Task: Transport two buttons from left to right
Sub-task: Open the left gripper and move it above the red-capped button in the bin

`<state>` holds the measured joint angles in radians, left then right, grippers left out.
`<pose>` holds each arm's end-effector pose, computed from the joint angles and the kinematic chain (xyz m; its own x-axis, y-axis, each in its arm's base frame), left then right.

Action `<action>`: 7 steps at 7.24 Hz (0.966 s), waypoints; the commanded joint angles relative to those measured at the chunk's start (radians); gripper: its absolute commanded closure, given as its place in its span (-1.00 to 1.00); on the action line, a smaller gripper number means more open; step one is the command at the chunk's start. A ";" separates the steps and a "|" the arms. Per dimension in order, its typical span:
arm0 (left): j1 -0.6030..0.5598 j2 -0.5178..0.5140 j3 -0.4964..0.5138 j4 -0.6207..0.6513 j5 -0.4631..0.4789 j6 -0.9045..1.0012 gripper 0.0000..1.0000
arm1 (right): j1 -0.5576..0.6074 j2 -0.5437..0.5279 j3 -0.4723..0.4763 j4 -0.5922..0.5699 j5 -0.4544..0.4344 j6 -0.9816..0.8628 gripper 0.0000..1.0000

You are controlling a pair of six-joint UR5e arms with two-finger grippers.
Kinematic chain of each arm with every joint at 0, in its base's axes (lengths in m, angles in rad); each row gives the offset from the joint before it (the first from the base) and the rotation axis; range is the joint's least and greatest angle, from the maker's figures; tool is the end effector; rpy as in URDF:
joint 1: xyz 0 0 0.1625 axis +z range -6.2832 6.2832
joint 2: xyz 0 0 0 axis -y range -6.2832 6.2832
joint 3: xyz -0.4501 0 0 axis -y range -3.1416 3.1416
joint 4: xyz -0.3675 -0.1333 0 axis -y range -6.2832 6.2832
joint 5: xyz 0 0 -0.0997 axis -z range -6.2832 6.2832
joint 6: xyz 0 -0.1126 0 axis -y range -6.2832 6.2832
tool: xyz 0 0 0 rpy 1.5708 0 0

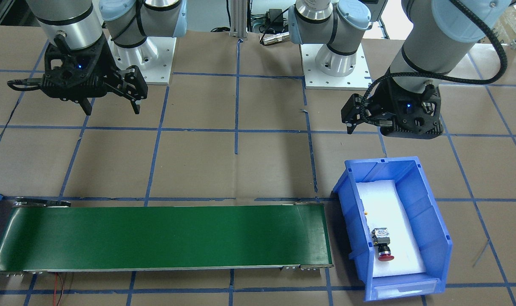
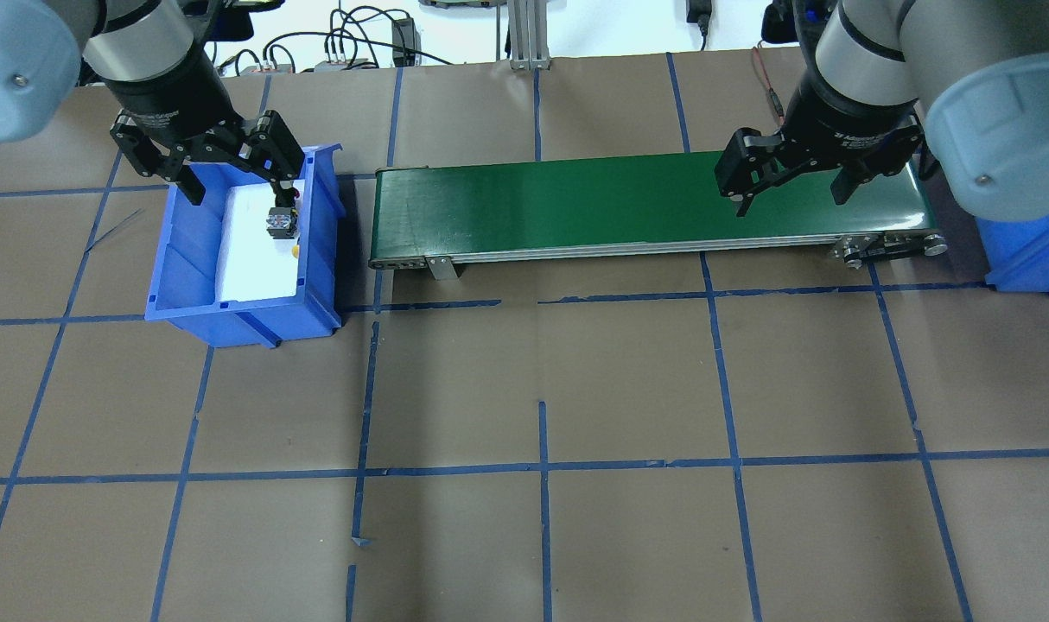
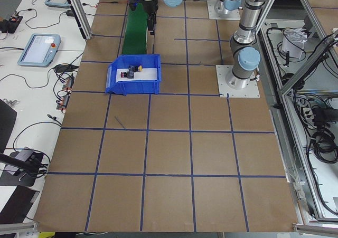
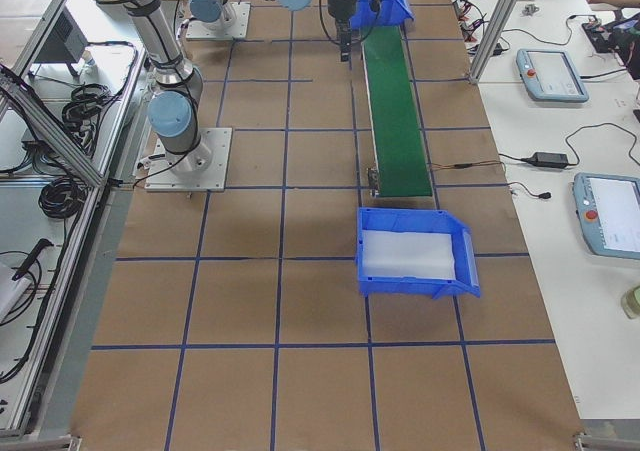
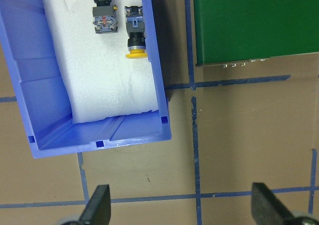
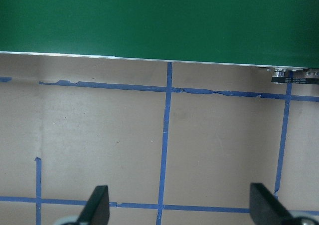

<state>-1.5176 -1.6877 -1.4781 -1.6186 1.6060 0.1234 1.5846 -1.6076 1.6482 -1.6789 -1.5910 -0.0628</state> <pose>-0.1020 -0.5174 0.4812 -0.9970 0.0724 -0.0260 0.0702 0.9947 0.0757 0.1373 -0.4558 0.4918 -0.9969 -0.0750 0.0243 -0.0765 0.9949 -0.0661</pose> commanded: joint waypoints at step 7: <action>0.107 -0.035 -0.001 0.006 0.000 0.100 -1.00 | 0.000 -0.008 0.001 0.005 -0.001 0.004 -1.00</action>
<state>-1.4786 -1.6979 -1.4790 -1.6150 1.6101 0.1674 1.5846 -1.6144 1.6488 -1.6734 -1.5916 -0.0588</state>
